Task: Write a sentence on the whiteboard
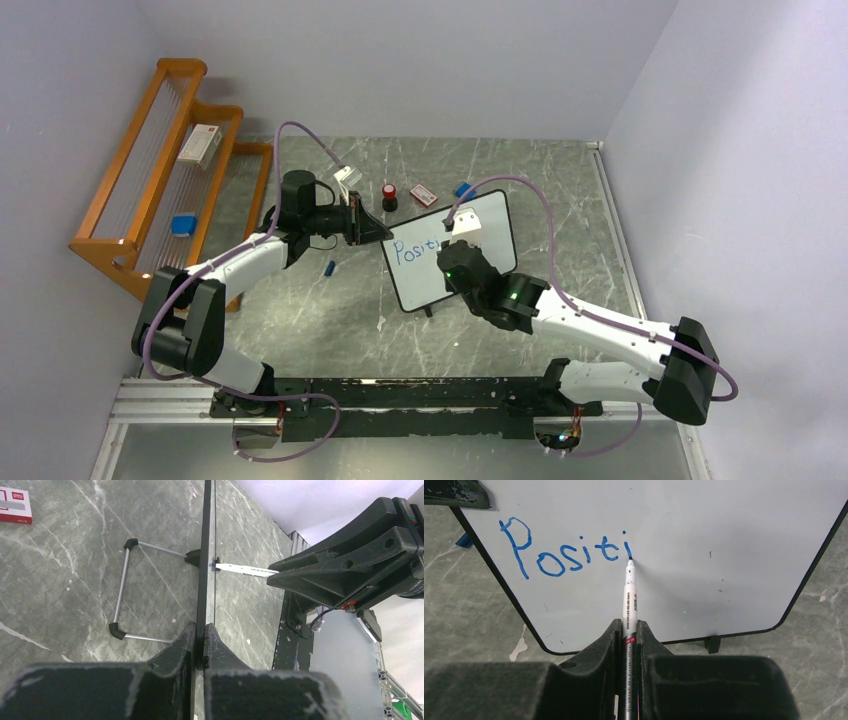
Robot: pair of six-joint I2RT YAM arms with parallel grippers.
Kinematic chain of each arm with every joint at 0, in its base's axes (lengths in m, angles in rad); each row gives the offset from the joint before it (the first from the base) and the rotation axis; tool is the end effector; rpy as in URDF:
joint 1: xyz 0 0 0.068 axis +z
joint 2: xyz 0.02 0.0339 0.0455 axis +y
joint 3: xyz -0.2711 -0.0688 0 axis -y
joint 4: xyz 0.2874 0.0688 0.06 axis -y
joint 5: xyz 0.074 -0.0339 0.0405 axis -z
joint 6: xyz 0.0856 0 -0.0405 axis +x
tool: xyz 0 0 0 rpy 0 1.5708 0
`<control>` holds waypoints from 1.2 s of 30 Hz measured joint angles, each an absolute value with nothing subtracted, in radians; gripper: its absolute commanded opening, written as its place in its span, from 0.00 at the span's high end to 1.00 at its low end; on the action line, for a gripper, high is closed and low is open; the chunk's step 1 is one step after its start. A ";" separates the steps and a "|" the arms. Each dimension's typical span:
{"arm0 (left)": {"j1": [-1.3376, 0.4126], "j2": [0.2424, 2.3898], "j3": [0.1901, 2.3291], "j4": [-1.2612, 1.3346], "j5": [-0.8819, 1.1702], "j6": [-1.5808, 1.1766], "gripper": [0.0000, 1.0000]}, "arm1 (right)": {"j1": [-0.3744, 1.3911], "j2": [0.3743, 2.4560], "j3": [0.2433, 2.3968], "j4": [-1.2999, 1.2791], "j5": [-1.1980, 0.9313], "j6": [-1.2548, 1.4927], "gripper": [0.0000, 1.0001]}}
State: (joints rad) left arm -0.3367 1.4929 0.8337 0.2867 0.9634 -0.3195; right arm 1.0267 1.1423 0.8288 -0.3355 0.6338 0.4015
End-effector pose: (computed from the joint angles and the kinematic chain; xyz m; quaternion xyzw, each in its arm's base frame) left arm 0.3329 -0.1910 0.2105 0.2676 0.7296 -0.5232 0.3498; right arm 0.2055 0.2417 0.2421 -0.1299 0.8524 0.0659 0.5022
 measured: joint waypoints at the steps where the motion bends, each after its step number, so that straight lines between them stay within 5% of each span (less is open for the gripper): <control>1: -0.337 1.493 0.835 0.284 0.963 -0.318 0.95 | 1.027 1.141 0.829 -0.336 0.634 0.401 1.00; 36: -0.337 1.493 0.843 0.263 0.965 -0.306 0.95 | 0.995 1.052 0.787 -0.278 0.641 0.366 1.00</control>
